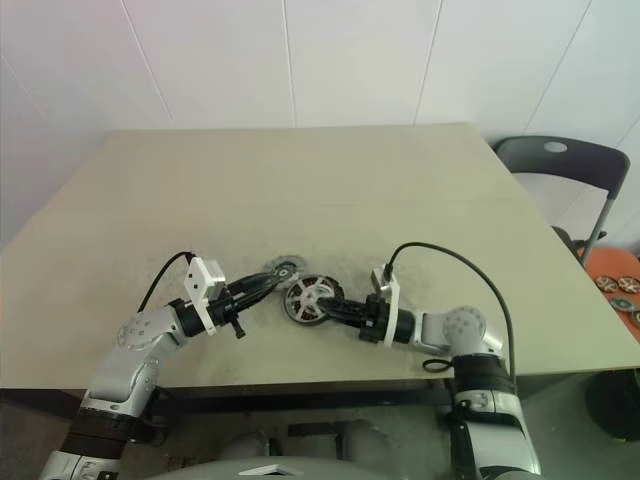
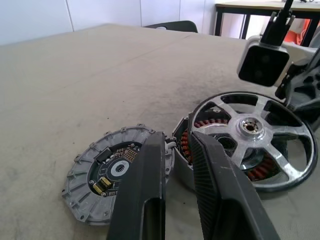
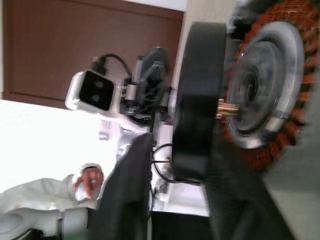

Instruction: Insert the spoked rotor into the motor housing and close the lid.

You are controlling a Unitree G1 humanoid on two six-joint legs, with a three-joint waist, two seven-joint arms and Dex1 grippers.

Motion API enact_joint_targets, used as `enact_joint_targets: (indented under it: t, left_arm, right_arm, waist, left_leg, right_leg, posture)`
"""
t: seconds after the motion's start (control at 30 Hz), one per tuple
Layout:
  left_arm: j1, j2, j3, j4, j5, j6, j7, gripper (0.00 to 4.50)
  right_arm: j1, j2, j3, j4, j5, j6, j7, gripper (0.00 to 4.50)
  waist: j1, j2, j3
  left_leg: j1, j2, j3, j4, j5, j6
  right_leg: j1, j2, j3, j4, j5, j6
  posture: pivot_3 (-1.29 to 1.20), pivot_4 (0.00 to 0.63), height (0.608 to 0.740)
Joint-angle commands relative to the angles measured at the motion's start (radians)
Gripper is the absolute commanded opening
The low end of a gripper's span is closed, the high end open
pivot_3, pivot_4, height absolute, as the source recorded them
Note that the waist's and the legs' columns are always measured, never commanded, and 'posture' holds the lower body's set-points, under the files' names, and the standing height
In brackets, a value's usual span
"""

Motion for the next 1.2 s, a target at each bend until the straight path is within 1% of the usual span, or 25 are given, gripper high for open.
enact_joint_targets:
  t: [0.03, 0.1, 0.47, 0.6, 0.77, 0.8, 0.83, 0.87, 0.9, 1.07, 1.1, 1.2]
  left_arm:
    - [-0.014, -0.005, -0.006, -0.028, 0.000, -0.006, 0.005, 0.92]
    - [-0.014, -0.006, -0.007, -0.028, 0.000, -0.006, 0.005, 0.92]
    - [-0.018, -0.006, -0.013, -0.018, 0.000, -0.011, 0.003, 0.92]
    - [-0.020, -0.006, -0.016, -0.015, 0.002, -0.010, 0.003, 0.92]
    - [-0.033, -0.007, -0.018, -0.011, 0.002, -0.003, 0.004, 0.92]
    - [-0.036, -0.006, -0.016, -0.010, 0.002, -0.002, 0.004, 0.92]
    - [-0.038, -0.004, -0.015, -0.010, 0.002, -0.001, 0.005, 0.92]
    - [-0.038, -0.004, -0.014, -0.011, 0.002, 0.000, 0.005, 0.92]
    - [-0.036, -0.003, -0.014, -0.014, 0.001, 0.001, 0.006, 0.92]
    - [-0.026, -0.003, -0.017, -0.025, 0.002, 0.001, 0.010, 0.92]
    - [-0.026, -0.003, -0.017, -0.025, 0.002, 0.002, 0.010, 0.92]
    - [-0.035, -0.003, -0.018, -0.012, 0.003, 0.002, 0.008, 0.92]
  right_arm:
    - [-0.007, 0.012, -0.002, -0.012, 0.004, -0.013, -0.001, 2.67]
    - [-0.007, 0.013, -0.004, -0.011, 0.002, -0.016, 0.000, 3.26]
    - [-0.007, 0.016, -0.002, -0.009, -0.008, -0.035, 0.001, 3.26]
    - [0.012, -0.013, 0.075, -0.076, -0.045, -0.069, 0.032, 3.26]
    - [0.012, -0.043, 0.152, -0.105, -0.099, -0.128, 0.051, 3.26]
    - [0.012, -0.045, 0.155, -0.107, -0.099, -0.134, 0.056, 2.96]
    - [0.011, -0.045, 0.154, -0.107, -0.096, -0.137, 0.058, 2.86]
    - [0.010, -0.044, 0.152, -0.106, -0.093, -0.138, 0.060, 2.65]
    - [0.009, -0.043, 0.149, -0.102, -0.094, -0.140, 0.059, 2.34]
    - [0.009, -0.041, 0.143, -0.086, -0.101, -0.147, 0.059, 0.51]
    - [0.010, -0.041, 0.145, -0.085, -0.102, -0.148, 0.060, 0.30]
    - [0.013, -0.038, 0.137, -0.087, -0.092, -0.151, 0.068, 0.24]
  waist:
    - [-0.002, 0.000, 0.000]
    - [-0.004, 0.000, 0.000]
    - [-0.006, 0.000, 0.000]
    - [-0.007, 0.000, 0.000]
    - [-0.007, 0.000, 0.000]
    - [-0.007, 0.000, 0.000]
    - [-0.007, -0.001, 0.000]
    - [-0.007, 0.000, 0.000]
    - [-0.007, 0.000, 0.000]
    - [-0.002, -0.001, 0.000]
    - [-0.001, 0.000, 0.000]
    - [0.002, 0.000, 0.000]
  left_leg:
    - [0.000, 0.000, 0.000, 0.000, 0.000, 0.000]
    - [0.001, 0.000, 0.000, 0.000, 0.000, 0.000]
    - [0.002, 0.000, -0.001, 0.001, 0.000, 0.000]
    - [0.002, 0.000, -0.001, 0.001, 0.000, 0.000]
    - [0.002, 0.000, -0.001, 0.001, 0.000, 0.000]
    - [0.002, 0.000, -0.001, 0.001, 0.000, 0.000]
    - [0.002, 0.001, -0.001, 0.001, 0.000, 0.000]
    - [0.002, 0.001, -0.001, 0.001, 0.000, 0.000]
    - [0.002, 0.001, -0.001, 0.001, 0.000, 0.000]
    - [0.000, 0.000, -0.001, 0.000, 0.000, 0.000]
    - [0.000, 0.000, -0.001, 0.000, 0.000, 0.000]
    - [0.000, 0.000, -0.001, 0.000, 0.000, 0.000]
  right_leg:
    - [0.000, 0.000, 0.000, 0.000, 0.000, 0.000]
    - [0.001, 0.000, 0.000, 0.000, 0.000, 0.000]
    - [0.001, 0.001, 0.000, 0.000, 0.000, 0.000]
    - [0.001, 0.001, 0.000, 0.000, 0.000, 0.000]
    - [0.001, 0.001, 0.000, 0.000, 0.000, 0.000]
    - [0.001, 0.001, 0.000, 0.000, 0.000, 0.000]
    - [0.001, 0.001, 0.000, 0.000, 0.000, 0.000]
    - [0.001, 0.001, 0.000, 0.000, 0.000, 0.000]
    - [0.001, 0.001, 0.000, 0.000, 0.000, 0.000]
    - [0.000, 0.001, 0.000, 0.000, 0.000, 0.000]
    - [0.000, 0.001, 0.000, 0.000, 0.000, 0.000]
    - [0.000, 0.001, 0.000, 0.000, 0.000, 0.000]
  posture:
    - [0.00, 0.000, 0.740]
    - [0.00, 0.000, 0.740]
    - [0.00, 0.000, 0.740]
    - [0.00, 0.000, 0.740]
    - [0.00, 0.000, 0.740]
    - [0.00, 0.000, 0.740]
    - [0.00, 0.000, 0.740]
    - [0.00, 0.000, 0.740]
    - [0.00, 0.000, 0.740]
    - [0.00, 0.000, 0.740]
    - [0.00, 0.000, 0.740]
    - [0.00, 0.000, 0.740]
